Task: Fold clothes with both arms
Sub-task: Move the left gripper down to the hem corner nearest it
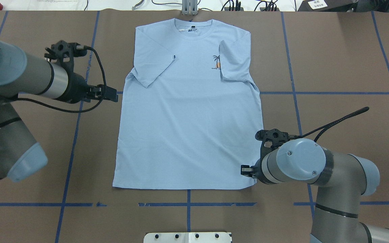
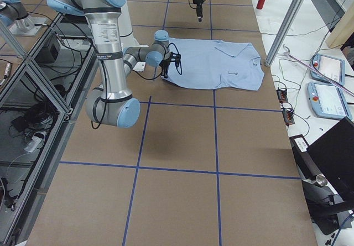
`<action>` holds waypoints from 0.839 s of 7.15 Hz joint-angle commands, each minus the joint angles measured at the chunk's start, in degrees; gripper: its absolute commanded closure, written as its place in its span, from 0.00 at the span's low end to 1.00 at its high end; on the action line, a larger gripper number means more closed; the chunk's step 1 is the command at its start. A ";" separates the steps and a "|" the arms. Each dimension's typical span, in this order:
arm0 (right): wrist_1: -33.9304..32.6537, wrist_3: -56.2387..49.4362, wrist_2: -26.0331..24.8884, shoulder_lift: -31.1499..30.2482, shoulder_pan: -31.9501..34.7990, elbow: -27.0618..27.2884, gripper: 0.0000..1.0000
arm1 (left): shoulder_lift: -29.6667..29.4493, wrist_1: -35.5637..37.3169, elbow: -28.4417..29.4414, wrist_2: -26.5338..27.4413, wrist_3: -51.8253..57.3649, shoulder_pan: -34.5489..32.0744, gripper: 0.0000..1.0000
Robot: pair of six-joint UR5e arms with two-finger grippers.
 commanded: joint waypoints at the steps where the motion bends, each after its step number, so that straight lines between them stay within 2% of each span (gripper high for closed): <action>1: 0.01 0.16 -1.30 0.01 0.37 1.41 1.00 | 4.53 0.67 -7.30 3.14 -17.16 11.66 0.00; 2: 0.09 0.08 -2.26 -0.07 0.46 1.33 1.00 | 4.64 2.93 -7.68 10.73 -24.38 19.56 0.00; 3: 0.18 0.08 -2.35 -0.07 0.46 1.32 1.00 | 3.07 9.22 -7.86 14.55 -30.28 24.60 0.00; 4: 0.27 0.08 -2.36 0.01 0.80 1.41 1.00 | 1.49 14.15 -7.86 16.24 -33.65 27.09 0.00; 5: 0.36 0.08 -2.18 0.01 1.24 1.33 1.00 | 1.30 15.51 -7.25 17.65 -34.20 29.81 0.01; 6: 0.36 -0.01 -2.01 0.01 1.77 1.41 1.00 | 1.30 15.52 -5.85 18.01 -33.77 29.75 0.02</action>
